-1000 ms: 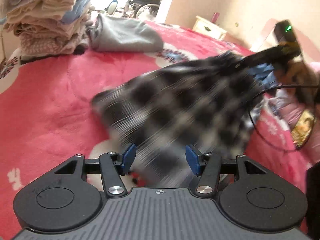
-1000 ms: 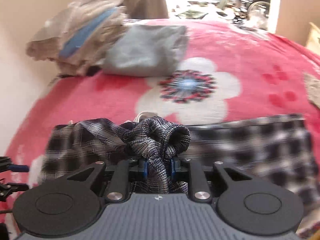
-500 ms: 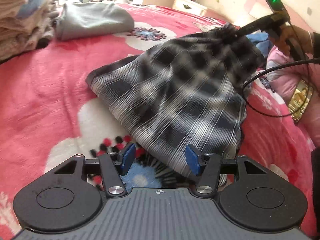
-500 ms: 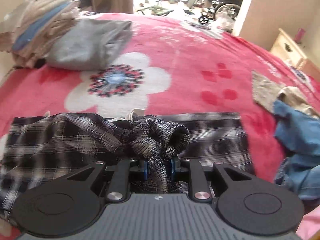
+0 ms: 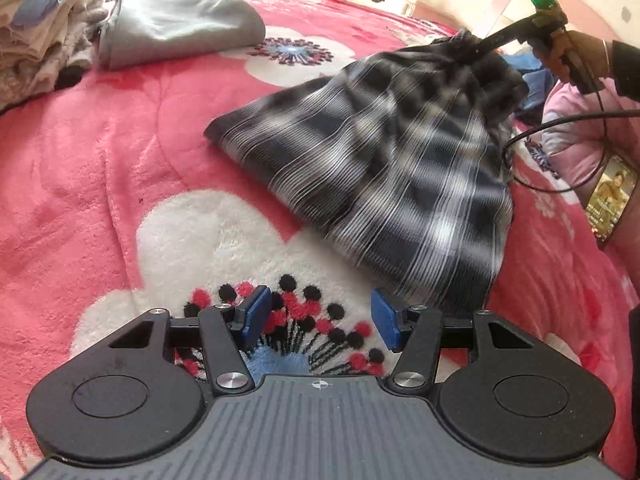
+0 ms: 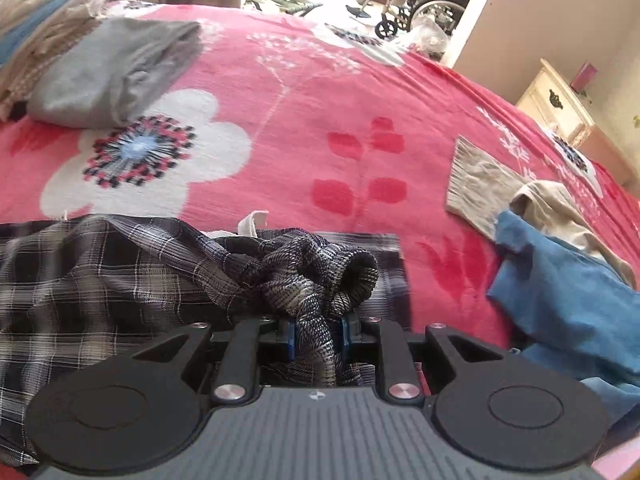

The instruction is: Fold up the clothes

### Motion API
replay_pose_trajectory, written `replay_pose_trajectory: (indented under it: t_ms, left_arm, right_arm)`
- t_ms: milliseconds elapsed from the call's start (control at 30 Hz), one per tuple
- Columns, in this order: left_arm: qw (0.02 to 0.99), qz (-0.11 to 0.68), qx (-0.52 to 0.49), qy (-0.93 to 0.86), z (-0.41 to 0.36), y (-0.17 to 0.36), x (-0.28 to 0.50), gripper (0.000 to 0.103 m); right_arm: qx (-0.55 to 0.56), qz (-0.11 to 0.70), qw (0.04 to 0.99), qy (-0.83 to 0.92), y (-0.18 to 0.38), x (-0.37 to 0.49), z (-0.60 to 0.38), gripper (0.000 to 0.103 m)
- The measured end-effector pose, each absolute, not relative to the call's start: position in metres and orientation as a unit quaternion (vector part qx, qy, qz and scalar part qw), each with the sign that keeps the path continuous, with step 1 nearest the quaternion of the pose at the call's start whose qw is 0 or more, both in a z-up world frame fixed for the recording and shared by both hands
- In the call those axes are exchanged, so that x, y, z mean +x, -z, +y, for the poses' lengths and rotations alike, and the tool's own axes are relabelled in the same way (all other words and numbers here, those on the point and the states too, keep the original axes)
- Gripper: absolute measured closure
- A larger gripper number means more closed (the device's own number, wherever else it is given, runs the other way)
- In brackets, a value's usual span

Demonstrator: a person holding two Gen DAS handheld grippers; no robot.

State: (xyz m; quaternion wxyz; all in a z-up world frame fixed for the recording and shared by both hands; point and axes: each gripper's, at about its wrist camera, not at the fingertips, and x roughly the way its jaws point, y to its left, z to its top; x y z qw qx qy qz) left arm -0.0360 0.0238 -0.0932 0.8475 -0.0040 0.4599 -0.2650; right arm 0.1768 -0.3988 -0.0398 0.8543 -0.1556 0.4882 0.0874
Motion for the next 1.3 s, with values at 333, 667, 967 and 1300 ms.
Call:
replay_pose_trajectory:
  t_ms: [333,667,967,1300]
  left_arm:
    - [0.842,0.469,-0.008,0.265,0.026,0.093,-0.026,0.048]
    - [0.847,0.465,-0.015,0.259,0.035,0.089,-0.023,0.048]
    - [0.857,0.449,-0.025,0.252,0.043,0.081,-0.028,0.048]
    - [0.869,0.448,-0.039,0.205,0.063,0.075,-0.03,0.047]
  right_arm:
    - [-0.124,0.518,0.844,-0.058,0.092,0.202,-0.433,0.054]
    - [-0.059,0.487,0.871,0.012,0.046,0.198,-0.462,0.028]
    - [-0.044,0.499,0.863,0.062,0.035,0.196,-0.469,0.02]
    - [-0.067,0.356,0.913,-0.188,-0.042,0.086,-0.312,0.06]
